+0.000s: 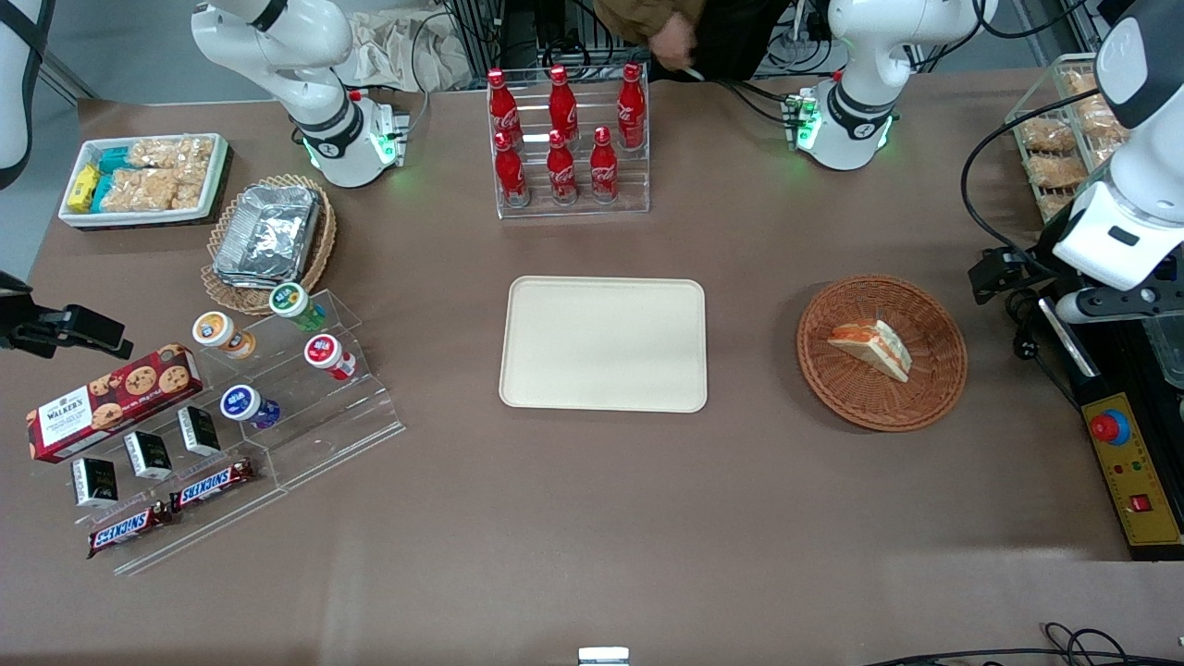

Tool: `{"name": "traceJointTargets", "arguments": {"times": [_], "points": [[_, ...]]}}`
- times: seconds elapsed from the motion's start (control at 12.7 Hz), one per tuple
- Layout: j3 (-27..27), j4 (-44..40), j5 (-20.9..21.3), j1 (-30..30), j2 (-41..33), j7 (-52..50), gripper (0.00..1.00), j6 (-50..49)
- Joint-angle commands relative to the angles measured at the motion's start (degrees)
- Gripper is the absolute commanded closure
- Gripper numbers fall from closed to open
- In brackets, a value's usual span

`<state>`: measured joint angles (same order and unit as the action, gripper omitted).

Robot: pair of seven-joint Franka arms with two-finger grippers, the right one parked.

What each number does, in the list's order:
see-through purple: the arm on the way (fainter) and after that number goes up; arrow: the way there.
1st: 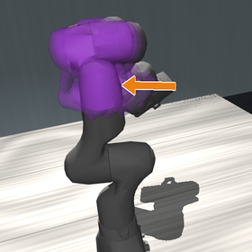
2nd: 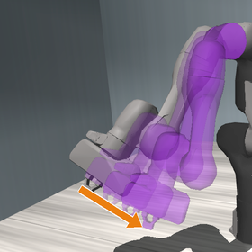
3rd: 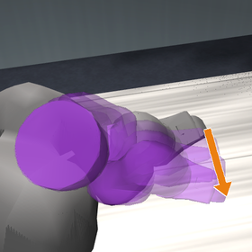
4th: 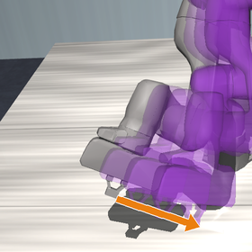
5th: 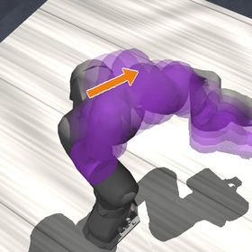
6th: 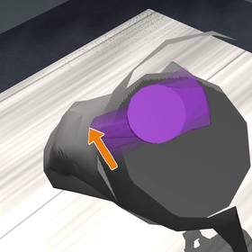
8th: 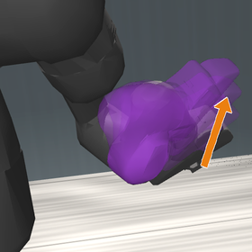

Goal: Place sandwich from basket to tray
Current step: 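Move the left gripper over the wicker basket and lower toward the sandwich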

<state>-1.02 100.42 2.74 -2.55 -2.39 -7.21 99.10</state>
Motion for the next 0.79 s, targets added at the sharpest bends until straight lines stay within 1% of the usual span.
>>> {"name": "traceJointTargets", "arguments": {"times": [0.0,0.24,0.39,0.47,0.55,0.71], "points": [[0.23,-2.07,-0.81,-0.26,0.90,0.70,0.00,-3.02],[0.14,-1.82,-0.46,-0.35,0.90,0.35,0.00,-4.35],[0.14,2.38,-0.54,-0.35,-0.85,-0.44,0.00,-4.01],[0.23,5.72,-0.89,-0.17,-2.60,-1.31,0.00,-1.22],[0.32,9.49,-0.89,-0.09,-4.45,-4.80,0.00,2.03],[0.06,15.39,-0.89,-0.26,-5.17,-16.46,0.00,8.45]]}}
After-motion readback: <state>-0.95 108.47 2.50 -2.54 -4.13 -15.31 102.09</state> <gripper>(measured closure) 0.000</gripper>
